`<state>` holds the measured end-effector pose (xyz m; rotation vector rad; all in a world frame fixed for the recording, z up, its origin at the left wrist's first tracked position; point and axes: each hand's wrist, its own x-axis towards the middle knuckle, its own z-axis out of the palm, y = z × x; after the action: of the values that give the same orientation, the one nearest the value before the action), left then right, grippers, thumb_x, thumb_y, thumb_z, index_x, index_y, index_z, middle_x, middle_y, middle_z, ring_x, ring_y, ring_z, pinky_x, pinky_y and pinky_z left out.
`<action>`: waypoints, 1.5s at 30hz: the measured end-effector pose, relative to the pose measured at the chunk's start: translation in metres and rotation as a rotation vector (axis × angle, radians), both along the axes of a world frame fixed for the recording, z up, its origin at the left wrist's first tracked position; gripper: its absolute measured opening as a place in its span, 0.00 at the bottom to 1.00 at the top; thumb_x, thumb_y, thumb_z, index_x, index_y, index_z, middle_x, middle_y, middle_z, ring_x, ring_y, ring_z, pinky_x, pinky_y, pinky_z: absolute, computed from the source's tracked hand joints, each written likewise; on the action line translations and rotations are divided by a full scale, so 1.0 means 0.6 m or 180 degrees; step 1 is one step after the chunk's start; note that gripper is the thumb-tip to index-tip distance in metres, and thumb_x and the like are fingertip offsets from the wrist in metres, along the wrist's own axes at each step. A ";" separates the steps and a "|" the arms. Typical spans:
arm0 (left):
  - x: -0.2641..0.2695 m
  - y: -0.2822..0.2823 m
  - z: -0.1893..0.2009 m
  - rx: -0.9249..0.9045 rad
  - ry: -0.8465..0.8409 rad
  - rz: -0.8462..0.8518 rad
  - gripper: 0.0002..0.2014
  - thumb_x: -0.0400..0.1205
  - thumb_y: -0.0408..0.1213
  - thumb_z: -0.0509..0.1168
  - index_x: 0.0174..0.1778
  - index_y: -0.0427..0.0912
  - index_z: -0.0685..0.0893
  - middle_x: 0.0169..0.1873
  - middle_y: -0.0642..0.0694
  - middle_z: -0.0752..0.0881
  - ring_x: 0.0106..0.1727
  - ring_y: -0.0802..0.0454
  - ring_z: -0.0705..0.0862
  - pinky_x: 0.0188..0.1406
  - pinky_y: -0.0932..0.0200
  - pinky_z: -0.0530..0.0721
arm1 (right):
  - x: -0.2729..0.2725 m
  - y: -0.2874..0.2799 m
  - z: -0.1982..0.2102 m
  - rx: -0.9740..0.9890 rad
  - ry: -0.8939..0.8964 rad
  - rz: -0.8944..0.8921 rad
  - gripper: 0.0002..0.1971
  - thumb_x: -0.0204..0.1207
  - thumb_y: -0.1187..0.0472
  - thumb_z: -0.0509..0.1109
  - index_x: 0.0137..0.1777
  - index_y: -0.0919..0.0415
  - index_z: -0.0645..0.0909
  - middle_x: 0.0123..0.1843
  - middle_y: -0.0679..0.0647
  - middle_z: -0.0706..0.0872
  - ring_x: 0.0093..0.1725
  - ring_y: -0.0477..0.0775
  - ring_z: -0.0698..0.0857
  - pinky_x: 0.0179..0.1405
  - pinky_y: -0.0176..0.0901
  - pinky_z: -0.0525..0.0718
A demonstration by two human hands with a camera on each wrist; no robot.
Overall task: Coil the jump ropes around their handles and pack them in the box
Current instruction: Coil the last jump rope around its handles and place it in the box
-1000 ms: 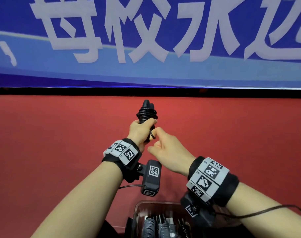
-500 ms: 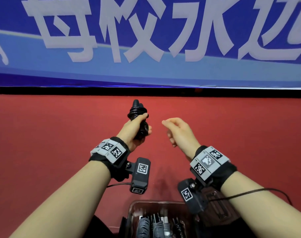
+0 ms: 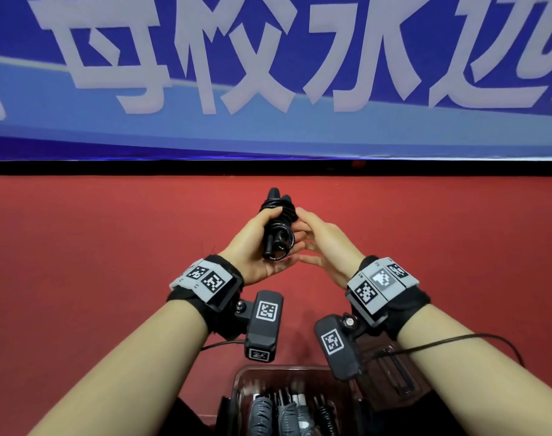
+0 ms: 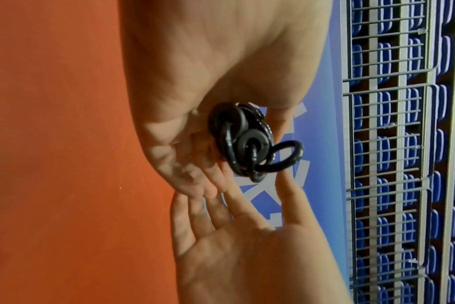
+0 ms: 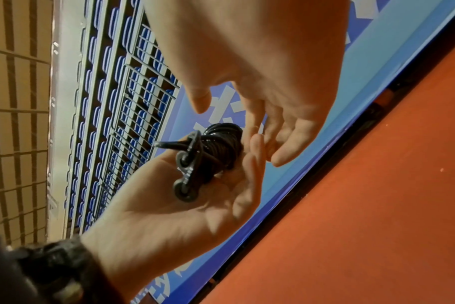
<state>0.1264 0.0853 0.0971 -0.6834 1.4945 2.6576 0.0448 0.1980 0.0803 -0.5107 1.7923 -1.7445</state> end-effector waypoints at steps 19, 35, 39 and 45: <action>0.014 0.017 -0.133 -0.2505 -0.1264 -0.0002 0.18 0.88 0.47 0.54 0.60 0.36 0.78 0.40 0.42 0.82 0.45 0.43 0.81 0.44 0.54 0.78 | 0.024 0.071 -0.206 0.1842 -0.0537 -0.0222 0.26 0.69 0.44 0.79 0.49 0.70 0.81 0.41 0.61 0.87 0.33 0.55 0.84 0.32 0.40 0.81; 0.062 0.014 -0.403 -0.1357 -0.2015 0.0896 0.22 0.83 0.39 0.57 0.71 0.30 0.75 0.32 0.42 0.90 0.19 0.51 0.80 0.20 0.66 0.72 | 0.113 0.136 -0.404 0.3123 -0.0597 0.0475 0.35 0.69 0.44 0.79 0.67 0.71 0.78 0.48 0.58 0.85 0.42 0.54 0.85 0.39 0.42 0.84; 0.058 0.010 -0.429 -0.1320 -0.2069 0.0929 0.22 0.84 0.37 0.57 0.72 0.29 0.74 0.18 0.47 0.85 0.12 0.55 0.77 0.15 0.70 0.71 | 0.118 0.134 -0.431 0.3299 -0.0715 0.0768 0.24 0.69 0.42 0.78 0.50 0.63 0.81 0.31 0.52 0.80 0.27 0.48 0.77 0.32 0.40 0.80; 0.059 0.000 -0.460 -0.1202 -0.2077 0.1123 0.22 0.83 0.35 0.57 0.73 0.28 0.74 0.19 0.45 0.85 0.11 0.53 0.76 0.15 0.70 0.70 | 0.104 0.133 -0.501 0.3796 -0.0628 0.1010 0.32 0.48 0.29 0.79 0.38 0.54 0.74 0.29 0.52 0.71 0.27 0.54 0.71 0.37 0.44 0.76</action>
<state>0.1620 0.0853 -0.1786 -1.7674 1.7683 1.9887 0.1074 0.2775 -0.2204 -0.0790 2.0658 -0.3139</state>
